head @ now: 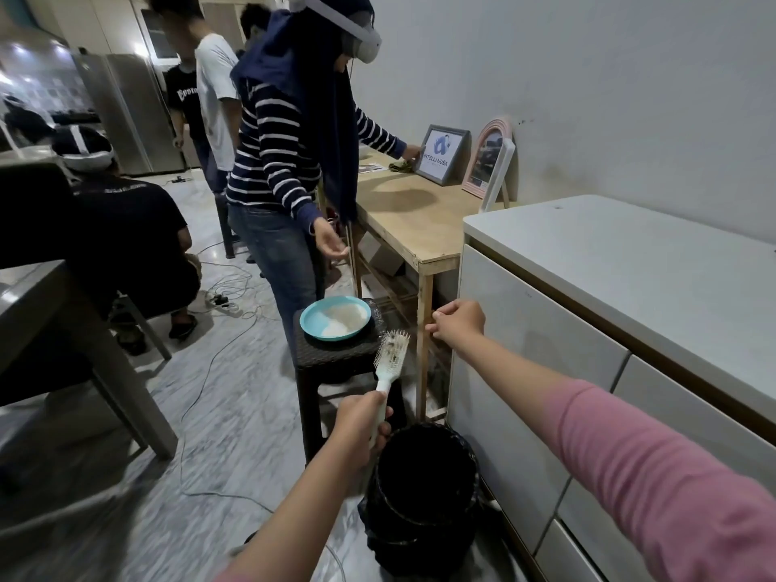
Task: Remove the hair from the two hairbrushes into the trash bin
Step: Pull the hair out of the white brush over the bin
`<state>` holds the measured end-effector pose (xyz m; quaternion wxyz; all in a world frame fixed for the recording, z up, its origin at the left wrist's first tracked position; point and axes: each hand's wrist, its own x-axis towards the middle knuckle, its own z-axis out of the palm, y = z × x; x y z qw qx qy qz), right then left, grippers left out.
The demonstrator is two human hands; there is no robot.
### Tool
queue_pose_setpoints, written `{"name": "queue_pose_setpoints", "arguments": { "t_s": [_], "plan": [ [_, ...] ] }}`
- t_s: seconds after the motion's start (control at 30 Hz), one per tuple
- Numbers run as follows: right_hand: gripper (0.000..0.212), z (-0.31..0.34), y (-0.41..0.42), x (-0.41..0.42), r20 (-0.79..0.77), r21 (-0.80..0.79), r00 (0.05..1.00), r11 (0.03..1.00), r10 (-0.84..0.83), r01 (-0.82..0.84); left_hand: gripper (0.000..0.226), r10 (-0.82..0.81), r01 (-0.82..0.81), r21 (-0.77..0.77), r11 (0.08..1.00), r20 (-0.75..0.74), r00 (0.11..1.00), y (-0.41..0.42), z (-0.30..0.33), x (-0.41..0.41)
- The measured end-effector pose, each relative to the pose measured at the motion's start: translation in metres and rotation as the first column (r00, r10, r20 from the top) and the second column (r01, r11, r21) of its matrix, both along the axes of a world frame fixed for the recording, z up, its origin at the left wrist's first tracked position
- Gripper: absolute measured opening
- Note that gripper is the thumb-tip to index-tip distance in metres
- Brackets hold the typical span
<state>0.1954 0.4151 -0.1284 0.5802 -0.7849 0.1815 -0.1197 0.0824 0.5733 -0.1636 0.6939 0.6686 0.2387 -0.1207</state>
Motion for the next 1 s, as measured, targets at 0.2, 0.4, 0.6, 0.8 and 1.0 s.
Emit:
{"name": "queue_pose_setpoints", "arguments": {
  "t_s": [0.2,0.4,0.6,0.8,1.0],
  "plan": [
    [0.012,0.004,0.0,-0.007,-0.017,0.165,1.0,0.986,0.014,-0.011,0.019,0.041,-0.041,-0.003,0.999,0.0,0.999,0.0,0.004,0.002],
    [0.005,0.02,-0.01,-0.012,0.003,0.425,0.999,0.904,-0.051,0.045,0.014,0.213,-0.218,-0.054,0.974,-0.087,0.973,0.022,-0.014,0.014],
    [0.005,0.017,-0.039,-0.008,0.012,0.299,0.994,0.949,-0.111,0.102,0.027,0.357,-0.357,0.01,0.934,-0.095,0.929,0.05,-0.032,0.018],
    [0.015,-0.002,-0.046,-0.004,-0.087,0.181,0.991,0.977,-0.101,0.115,0.032,0.371,-0.369,0.052,0.928,-0.06,0.927,0.048,-0.028,0.021],
    [0.01,-0.013,-0.04,-0.002,-0.227,0.014,0.973,0.999,-0.043,0.048,0.024,0.299,-0.295,0.107,0.95,-0.033,0.954,0.036,-0.016,0.024]
  ]
}}
